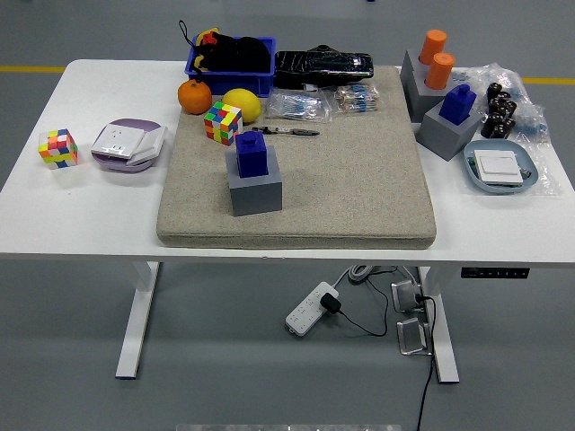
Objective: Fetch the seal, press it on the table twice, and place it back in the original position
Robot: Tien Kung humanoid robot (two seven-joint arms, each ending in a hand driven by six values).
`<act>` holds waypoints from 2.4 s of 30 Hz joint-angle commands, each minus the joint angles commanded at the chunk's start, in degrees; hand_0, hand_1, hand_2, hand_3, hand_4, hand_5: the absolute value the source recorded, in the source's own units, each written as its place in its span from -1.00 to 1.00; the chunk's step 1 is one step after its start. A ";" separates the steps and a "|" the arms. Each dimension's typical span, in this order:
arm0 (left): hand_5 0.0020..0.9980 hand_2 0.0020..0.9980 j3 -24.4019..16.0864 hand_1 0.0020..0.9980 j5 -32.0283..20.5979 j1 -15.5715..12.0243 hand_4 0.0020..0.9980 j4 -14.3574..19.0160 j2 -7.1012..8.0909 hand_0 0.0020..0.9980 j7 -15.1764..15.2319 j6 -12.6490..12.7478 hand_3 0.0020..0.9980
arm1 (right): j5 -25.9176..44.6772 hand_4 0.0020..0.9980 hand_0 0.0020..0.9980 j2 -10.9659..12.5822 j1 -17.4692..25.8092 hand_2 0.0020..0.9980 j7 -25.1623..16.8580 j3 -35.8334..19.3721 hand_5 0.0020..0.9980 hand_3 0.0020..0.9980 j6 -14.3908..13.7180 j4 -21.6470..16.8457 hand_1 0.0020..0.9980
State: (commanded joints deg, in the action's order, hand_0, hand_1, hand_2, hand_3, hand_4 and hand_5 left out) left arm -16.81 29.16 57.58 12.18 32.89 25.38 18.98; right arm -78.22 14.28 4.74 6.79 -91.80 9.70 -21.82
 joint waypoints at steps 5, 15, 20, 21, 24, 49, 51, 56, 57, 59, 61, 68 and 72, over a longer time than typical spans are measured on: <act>-0.55 0.62 -0.11 0.63 0.20 -0.03 0.57 0.12 -0.03 0.69 -0.06 -0.02 0.62 | 0.05 0.55 0.71 0.13 -0.02 0.51 0.00 0.14 0.04 0.48 -0.03 -0.06 0.57; -0.55 0.62 0.02 0.63 0.41 -0.13 0.57 0.28 -0.03 0.69 0.01 -0.02 0.62 | 0.08 0.55 0.71 0.21 0.12 0.51 0.01 0.41 0.05 0.48 -0.07 -0.07 0.57; -0.55 0.62 0.04 0.63 0.37 -0.23 0.57 0.26 0.00 0.69 0.00 -0.03 0.62 | 0.07 0.55 0.71 0.22 0.26 0.51 0.02 0.45 0.05 0.48 -0.06 -0.08 0.57; -0.55 0.62 0.05 0.63 0.34 -0.22 0.57 0.26 -0.03 0.69 -0.01 -0.04 0.62 | 0.06 0.55 0.71 0.20 0.27 0.51 0.00 0.41 0.05 0.48 -0.07 -0.08 0.57; -0.54 0.62 -0.01 0.63 0.39 -0.21 0.57 0.32 -0.12 0.69 0.01 -0.05 0.62 | 0.05 0.55 0.71 0.11 0.33 0.51 -0.08 0.26 0.05 0.48 -0.13 -0.09 0.57; -0.54 0.62 -0.15 0.63 0.99 -0.26 0.57 0.41 -0.96 0.69 0.14 -0.09 0.61 | -0.06 0.54 0.71 0.07 0.32 0.50 0.01 -1.00 0.04 0.47 -0.20 -0.10 0.57; -0.54 0.62 0.02 0.63 0.68 -0.08 0.57 0.38 -1.00 0.69 0.13 -0.10 0.61 | -0.03 0.54 0.71 0.10 0.25 0.50 -0.02 -1.01 0.04 0.47 -0.23 -0.20 0.57; -0.54 0.62 0.35 0.63 0.34 0.19 0.57 0.37 -1.01 0.69 0.09 -0.15 0.61 | 0.15 0.54 0.70 0.17 0.09 0.50 -0.04 -1.06 0.05 0.47 -0.36 -0.34 0.57; -0.54 0.62 0.36 0.63 0.29 0.22 0.57 0.37 -1.02 0.69 0.11 -0.14 0.61 | 0.12 0.54 0.70 0.16 0.09 0.50 -0.03 -1.03 0.05 0.47 -0.34 -0.33 0.57; -0.54 0.62 0.32 0.63 0.22 0.28 0.57 0.45 -1.05 0.69 0.07 -0.20 0.61 | 0.11 0.54 0.70 0.12 0.07 0.50 -0.02 -1.03 0.05 0.47 -0.33 -0.28 0.57; -0.54 0.62 0.48 0.63 0.27 0.27 0.56 0.48 -1.10 0.69 0.03 -0.21 0.61 | 0.10 0.54 0.70 0.11 0.08 0.50 -0.01 -1.01 0.04 0.47 -0.30 -0.25 0.57; -0.54 0.61 0.57 0.63 0.43 0.14 0.56 0.55 -1.30 0.69 0.11 -0.16 0.61 | 0.07 0.54 0.70 0.07 0.10 0.50 0.00 -1.09 0.05 0.47 -0.27 -0.22 0.56; -0.54 0.61 0.47 0.63 0.51 0.22 0.56 0.62 -1.31 0.69 0.11 -0.19 0.61 | 0.04 0.54 0.70 -0.02 0.08 0.50 0.01 -1.08 0.05 0.47 -0.24 -0.19 0.56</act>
State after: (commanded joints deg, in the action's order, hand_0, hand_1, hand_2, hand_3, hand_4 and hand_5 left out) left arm -16.33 29.66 57.79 12.79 31.58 25.49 18.79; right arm -78.17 14.26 4.82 6.80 -92.88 9.46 -22.01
